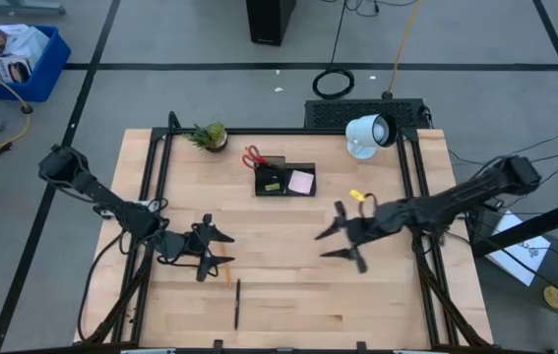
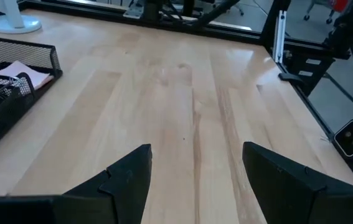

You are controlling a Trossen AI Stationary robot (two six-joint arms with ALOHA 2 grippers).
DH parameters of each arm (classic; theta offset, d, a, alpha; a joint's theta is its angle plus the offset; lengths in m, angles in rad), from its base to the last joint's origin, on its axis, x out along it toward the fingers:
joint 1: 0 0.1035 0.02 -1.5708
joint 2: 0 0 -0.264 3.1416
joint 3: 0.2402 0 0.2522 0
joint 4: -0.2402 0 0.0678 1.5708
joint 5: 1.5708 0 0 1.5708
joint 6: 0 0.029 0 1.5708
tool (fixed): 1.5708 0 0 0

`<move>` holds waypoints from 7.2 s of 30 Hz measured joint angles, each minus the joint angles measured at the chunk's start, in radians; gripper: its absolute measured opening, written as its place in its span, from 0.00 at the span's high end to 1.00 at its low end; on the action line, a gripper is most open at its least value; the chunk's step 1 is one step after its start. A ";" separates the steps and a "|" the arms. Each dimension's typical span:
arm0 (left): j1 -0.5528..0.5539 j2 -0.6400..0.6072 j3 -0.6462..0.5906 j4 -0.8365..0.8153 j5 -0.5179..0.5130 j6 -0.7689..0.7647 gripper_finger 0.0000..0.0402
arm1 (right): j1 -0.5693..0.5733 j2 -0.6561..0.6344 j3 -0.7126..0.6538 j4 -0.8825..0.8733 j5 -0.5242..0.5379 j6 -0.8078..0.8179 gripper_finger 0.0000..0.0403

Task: Pick and place office supplies into organizer
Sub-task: Put the pen into the mesh organizer

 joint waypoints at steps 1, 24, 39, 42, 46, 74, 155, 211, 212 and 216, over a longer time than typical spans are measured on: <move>0.000 0.000 0.000 0.000 0.000 0.001 0.36 | 0.002 -0.046 -0.049 0.011 -0.006 0.023 0.52; 0.000 0.000 0.000 0.000 -0.006 0.061 0.36 | -0.014 -0.882 -0.471 -0.031 0.047 0.062 0.52; 0.000 0.000 0.000 -0.037 0.007 0.124 0.36 | -0.014 -1.002 -0.491 -0.039 0.231 0.010 0.52; 0.001 -0.001 0.001 -0.058 0.023 0.315 0.36 | -0.014 -1.002 -0.511 -0.037 0.231 0.011 0.52; 0.005 0.001 -0.001 -0.114 0.267 0.695 0.36 | -0.014 -1.002 -0.550 -0.037 0.231 0.011 0.52; 0.033 0.024 0.013 0.144 0.450 0.751 0.36 | -0.014 -0.993 -0.646 -0.201 0.230 0.011 0.52; 0.299 0.728 0.698 -0.770 1.052 1.491 0.36 | -0.014 -0.991 -0.648 -0.188 0.229 0.012 0.52; 0.296 0.789 0.640 -0.664 1.146 1.390 0.91 | -0.014 -0.990 -0.648 -0.185 0.229 0.012 0.52; 0.298 0.790 0.639 -0.654 1.145 1.379 0.92 | -0.014 -0.990 -0.648 -0.185 0.229 0.012 0.52; 0.312 0.791 0.639 -0.622 1.134 1.333 0.92 | -0.014 -0.990 -0.648 -0.185 0.229 0.012 0.52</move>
